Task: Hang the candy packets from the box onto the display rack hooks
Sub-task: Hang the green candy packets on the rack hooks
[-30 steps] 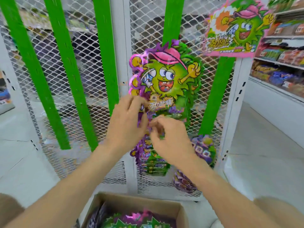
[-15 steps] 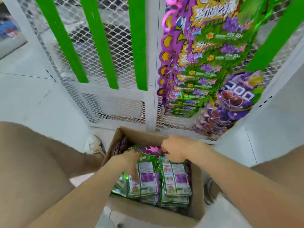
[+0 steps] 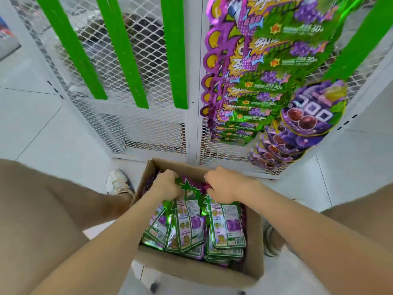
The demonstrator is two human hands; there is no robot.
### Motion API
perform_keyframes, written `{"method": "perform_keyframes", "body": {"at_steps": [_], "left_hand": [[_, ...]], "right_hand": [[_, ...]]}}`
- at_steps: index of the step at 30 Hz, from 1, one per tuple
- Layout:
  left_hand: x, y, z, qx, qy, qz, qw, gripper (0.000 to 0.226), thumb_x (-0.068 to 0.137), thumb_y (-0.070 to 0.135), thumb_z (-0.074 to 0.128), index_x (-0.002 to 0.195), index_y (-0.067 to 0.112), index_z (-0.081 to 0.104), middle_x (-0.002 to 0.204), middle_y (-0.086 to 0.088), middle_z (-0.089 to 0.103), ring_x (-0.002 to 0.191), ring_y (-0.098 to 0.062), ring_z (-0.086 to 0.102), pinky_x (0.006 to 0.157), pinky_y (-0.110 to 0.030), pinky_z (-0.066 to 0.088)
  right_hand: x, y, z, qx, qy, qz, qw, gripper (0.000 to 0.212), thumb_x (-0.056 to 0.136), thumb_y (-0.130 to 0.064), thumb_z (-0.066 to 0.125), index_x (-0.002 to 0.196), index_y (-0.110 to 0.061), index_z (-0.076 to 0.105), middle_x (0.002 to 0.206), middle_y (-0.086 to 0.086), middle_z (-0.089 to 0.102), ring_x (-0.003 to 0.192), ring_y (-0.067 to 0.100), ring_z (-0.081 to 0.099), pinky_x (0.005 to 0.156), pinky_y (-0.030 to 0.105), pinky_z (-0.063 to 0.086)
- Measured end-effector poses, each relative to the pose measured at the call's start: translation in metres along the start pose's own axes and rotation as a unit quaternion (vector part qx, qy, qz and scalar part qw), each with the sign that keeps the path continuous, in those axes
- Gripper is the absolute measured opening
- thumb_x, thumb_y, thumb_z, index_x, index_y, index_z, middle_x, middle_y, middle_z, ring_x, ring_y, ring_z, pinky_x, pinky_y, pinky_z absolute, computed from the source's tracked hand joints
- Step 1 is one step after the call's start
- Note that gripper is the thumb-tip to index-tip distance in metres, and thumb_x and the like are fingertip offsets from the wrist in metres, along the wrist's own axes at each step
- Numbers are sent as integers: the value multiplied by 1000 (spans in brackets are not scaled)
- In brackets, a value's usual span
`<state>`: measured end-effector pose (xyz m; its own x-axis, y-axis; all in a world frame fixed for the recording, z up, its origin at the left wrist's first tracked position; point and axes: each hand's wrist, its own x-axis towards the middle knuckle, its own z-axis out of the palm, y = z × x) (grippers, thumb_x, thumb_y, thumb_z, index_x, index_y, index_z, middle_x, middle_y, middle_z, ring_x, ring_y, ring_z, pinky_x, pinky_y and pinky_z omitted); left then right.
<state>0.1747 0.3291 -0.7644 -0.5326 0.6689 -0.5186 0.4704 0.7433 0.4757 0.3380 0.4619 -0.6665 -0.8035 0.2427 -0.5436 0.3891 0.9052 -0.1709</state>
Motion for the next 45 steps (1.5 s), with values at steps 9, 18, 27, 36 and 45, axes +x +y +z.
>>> {"method": "perform_keyframes", "body": {"at_steps": [9, 18, 27, 36, 45], "left_hand": [[-50, 89, -49, -382, -29, -20, 923, 9, 94, 8, 70, 99, 2, 76, 99, -22, 78, 88, -31, 75, 78, -39, 63], [-83, 118, -99, -122, 215, 190, 950, 31, 92, 49, 49, 113, 48, 71, 126, 4, 60, 125, -18, 54, 113, -44, 39], [-142, 218, -200, -111, 270, 418, 860, 48, 111, 44, 46, 77, 13, 59, 66, 0, 54, 62, -16, 50, 62, -44, 45], [-185, 359, -321, -206, 377, 447, 785, 38, 103, 18, 55, 140, 17, 63, 132, 6, 67, 120, -8, 61, 108, -26, 45], [-188, 402, -350, -298, 286, 414, 811, 23, 98, 25, 61, 118, 22, 73, 100, 18, 65, 96, -3, 60, 78, -21, 45]], "right_hand": [[-16, -13, -11, 367, 144, -31, 918, 53, 70, -54, 90, 113, -39, 62, 108, -14, 74, 99, 4, 70, 89, 30, 58], [-62, 11, -61, 350, 279, 27, 894, 31, 104, -11, 52, 126, -23, 69, 92, 5, 73, 50, 10, 55, 50, 26, 46], [-146, 2, -180, 288, 586, -6, 757, 45, 92, -29, 68, 56, -32, 42, 47, -12, 42, 48, 4, 43, 51, 14, 32], [-204, 33, -334, 204, 745, -31, 634, 10, 93, -31, 73, 91, -22, 76, 73, -13, 69, 66, 6, 62, 65, 27, 50], [-203, 47, -409, 208, 766, -45, 607, 21, 96, -21, 66, 117, -23, 66, 101, -11, 68, 74, 0, 56, 76, 28, 51]]}}
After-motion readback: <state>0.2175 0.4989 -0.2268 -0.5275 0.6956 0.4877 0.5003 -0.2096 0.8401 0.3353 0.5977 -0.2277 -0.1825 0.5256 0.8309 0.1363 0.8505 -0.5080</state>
